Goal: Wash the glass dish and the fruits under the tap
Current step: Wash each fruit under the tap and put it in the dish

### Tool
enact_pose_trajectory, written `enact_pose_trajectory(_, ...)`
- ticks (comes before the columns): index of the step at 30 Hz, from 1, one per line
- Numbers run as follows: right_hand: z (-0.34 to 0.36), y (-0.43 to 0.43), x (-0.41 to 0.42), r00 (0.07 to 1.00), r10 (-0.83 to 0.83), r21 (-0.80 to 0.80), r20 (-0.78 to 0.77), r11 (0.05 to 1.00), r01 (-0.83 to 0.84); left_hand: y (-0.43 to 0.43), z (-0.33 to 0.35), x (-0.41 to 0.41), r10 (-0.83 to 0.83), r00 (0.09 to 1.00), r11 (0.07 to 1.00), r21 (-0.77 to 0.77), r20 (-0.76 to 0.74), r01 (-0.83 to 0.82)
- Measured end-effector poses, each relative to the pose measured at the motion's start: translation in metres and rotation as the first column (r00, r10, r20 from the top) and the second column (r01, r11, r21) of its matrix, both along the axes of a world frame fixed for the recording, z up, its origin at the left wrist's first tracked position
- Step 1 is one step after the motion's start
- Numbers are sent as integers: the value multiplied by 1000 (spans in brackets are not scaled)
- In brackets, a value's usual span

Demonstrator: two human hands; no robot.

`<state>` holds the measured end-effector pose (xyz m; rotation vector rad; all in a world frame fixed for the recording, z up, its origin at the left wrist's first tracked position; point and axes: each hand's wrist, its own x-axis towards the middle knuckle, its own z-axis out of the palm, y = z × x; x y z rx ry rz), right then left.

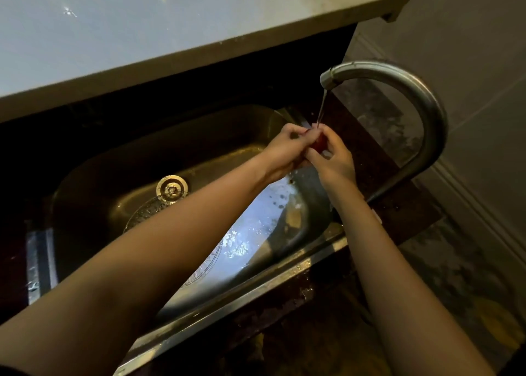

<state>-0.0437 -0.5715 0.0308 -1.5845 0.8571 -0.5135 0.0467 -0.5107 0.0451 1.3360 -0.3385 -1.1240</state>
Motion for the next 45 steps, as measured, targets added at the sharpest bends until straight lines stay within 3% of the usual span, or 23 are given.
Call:
enact_pose_trajectory(4,4,-1,-2,1000,31,-14,4,999,-31,3,0,-1,16,997,996,-84,-71,-22)
enact_pose_trajectory(7,8,-1,0,999,12,-21,-41,1000,-13,-3,7,-4,46,990,998,-33,-137,-51)
enact_pose_trajectory(13,22,-6,1,992,127,9,9,992,-127,-8,25,7,-124,967,988,60,-222,140)
enact_pose_trajectory(15,26,-8,6,996,85,19,10,996,-85,-9,27,6,-161,973,983,64,-164,173)
enact_pose_trajectory(19,31,-4,23,980,-200,85,6,976,199,-17,34,-9,-144,990,987,78,2,144)
enact_pose_trajectory(23,28,7,14,998,-47,-66,-46,997,43,-18,34,-3,-61,998,994,89,32,58)
enact_pose_trajectory(25,26,7,10,1000,-4,-113,-3,994,3,-16,34,0,-104,993,989,114,50,98)
enact_pose_trajectory(28,33,3,13,992,-79,37,94,996,76,-17,39,-6,-106,980,985,152,166,81)
enact_pose_trajectory(32,37,2,27,960,-270,218,75,944,249,-29,37,-15,-14,925,989,143,380,-43)
enact_pose_trajectory(35,33,6,21,988,-143,-25,51,989,144,-22,34,-12,70,952,992,78,298,-98)
enact_pose_trajectory(37,32,7,15,999,-22,-133,24,991,25,-15,36,-5,9,983,996,86,185,-25)
enact_pose_trajectory(39,32,1,18,999,-44,-70,25,996,45,-14,38,-3,-71,974,987,157,216,37)
enact_pose_trajectory(42,35,-7,34,975,-220,193,-41,955,224,-20,42,-13,-46,970,986,169,237,5)
enact_pose_trajectory(45,32,1,33,969,-217,85,-121,970,228,-21,33,-17,25,976,985,162,215,-60)
